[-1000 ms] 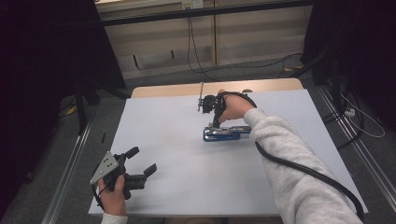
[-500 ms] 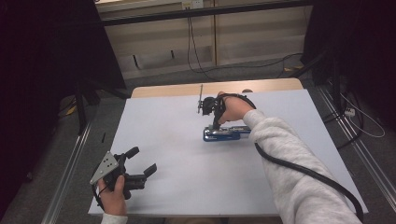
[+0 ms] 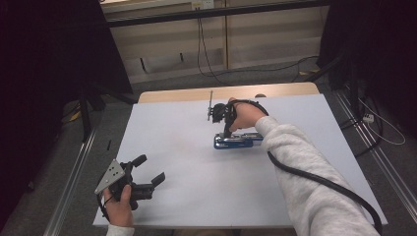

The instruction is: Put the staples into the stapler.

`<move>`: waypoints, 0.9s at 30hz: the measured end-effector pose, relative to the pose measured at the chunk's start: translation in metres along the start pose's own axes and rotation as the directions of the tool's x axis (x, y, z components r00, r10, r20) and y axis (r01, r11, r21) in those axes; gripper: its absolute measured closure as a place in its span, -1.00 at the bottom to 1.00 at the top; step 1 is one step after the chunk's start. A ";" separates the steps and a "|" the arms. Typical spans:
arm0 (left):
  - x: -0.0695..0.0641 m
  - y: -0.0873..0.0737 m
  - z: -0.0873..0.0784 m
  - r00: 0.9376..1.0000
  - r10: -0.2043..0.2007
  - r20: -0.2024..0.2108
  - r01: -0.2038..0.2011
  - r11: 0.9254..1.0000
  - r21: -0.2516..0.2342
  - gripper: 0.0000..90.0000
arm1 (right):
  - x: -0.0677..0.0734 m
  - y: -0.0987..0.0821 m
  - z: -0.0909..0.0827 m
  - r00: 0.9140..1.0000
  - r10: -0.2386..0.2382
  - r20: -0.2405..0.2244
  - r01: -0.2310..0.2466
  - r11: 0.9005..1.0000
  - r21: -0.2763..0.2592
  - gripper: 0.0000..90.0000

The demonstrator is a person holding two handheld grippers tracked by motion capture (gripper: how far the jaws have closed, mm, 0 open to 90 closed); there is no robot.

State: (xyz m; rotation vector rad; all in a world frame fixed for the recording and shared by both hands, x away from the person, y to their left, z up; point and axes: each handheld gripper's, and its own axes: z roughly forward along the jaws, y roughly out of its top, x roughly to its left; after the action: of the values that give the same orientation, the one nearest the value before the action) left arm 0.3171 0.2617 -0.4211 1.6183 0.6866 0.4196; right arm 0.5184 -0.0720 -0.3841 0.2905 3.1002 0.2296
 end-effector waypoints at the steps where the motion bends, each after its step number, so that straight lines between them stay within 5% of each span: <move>1: 0.000 0.000 0.000 1.000 0.001 0.000 -0.001 1.000 -0.001 -0.94 | 0.000 0.000 0.000 1.000 0.000 -0.001 0.000 1.000 0.000 0.74; 27: 0.001 0.000 0.000 1.000 0.005 0.000 -0.005 1.000 0.005 -0.94 | -0.001 0.000 0.003 1.000 0.001 -0.009 -0.001 1.000 0.004 0.74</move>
State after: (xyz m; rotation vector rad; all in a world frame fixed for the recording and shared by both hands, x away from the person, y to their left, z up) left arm 0.3177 0.2619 -0.4215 1.6245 0.6844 0.4216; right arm 0.5195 -0.0719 -0.3866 0.2918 3.1103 0.2251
